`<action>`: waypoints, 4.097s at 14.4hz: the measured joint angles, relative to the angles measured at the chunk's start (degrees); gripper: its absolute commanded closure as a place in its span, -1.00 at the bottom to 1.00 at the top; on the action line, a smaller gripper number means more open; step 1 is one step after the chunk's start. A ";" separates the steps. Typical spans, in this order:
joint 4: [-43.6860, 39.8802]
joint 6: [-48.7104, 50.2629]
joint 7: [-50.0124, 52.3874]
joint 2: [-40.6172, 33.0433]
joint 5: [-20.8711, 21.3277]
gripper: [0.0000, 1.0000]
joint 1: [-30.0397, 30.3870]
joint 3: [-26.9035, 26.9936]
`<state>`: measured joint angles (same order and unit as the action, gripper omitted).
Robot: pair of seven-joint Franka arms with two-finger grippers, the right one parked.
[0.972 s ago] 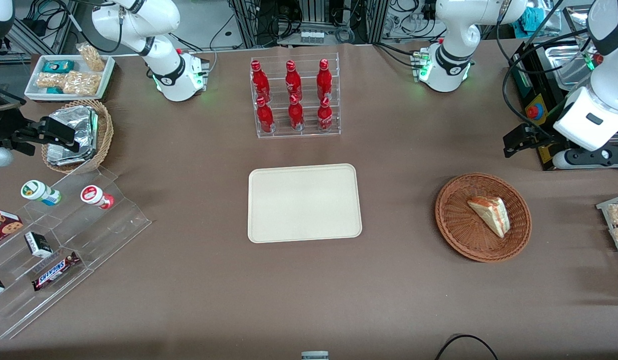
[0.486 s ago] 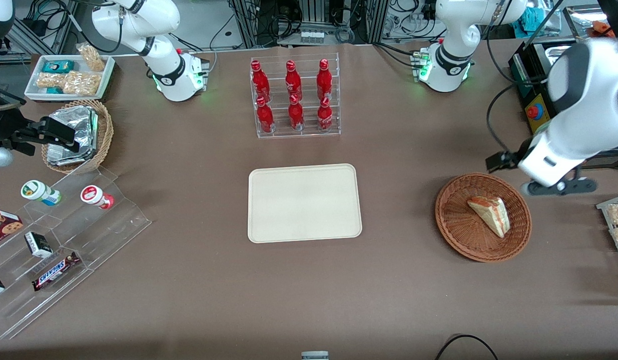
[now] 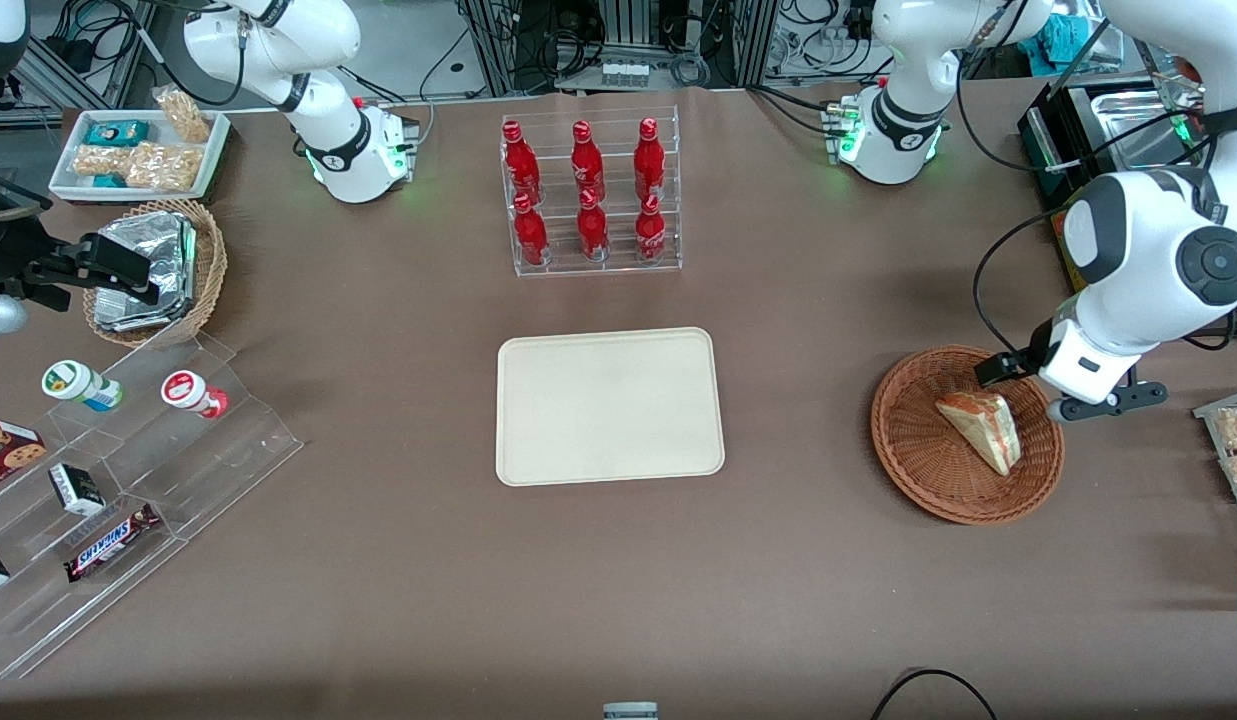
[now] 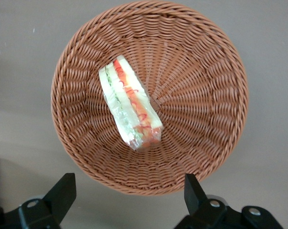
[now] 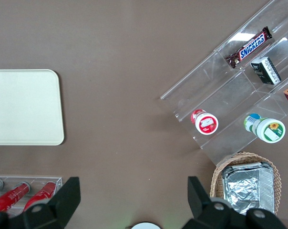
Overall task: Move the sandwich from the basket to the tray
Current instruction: 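Lower the left gripper and close it on the wrapped sandwich, then lift the sandwich and carry it over the white tray, then lower the sandwich onto the tray and open the left gripper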
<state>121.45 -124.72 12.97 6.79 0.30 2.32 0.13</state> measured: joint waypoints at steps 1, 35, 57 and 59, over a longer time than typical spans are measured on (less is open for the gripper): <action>0.01 -1.28 2.87 0.67 -0.75 -1.00 0.19 0.00; -31.28 3.22 33.83 25.82 -1.18 0.98 -38.72 -4.57; -45.18 11.63 40.15 32.70 -0.69 -1.00 -45.26 -1.91; -45.02 19.21 39.41 28.67 -0.68 -1.00 -41.77 -1.72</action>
<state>76.43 -105.51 52.38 35.45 -0.38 -39.45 -1.58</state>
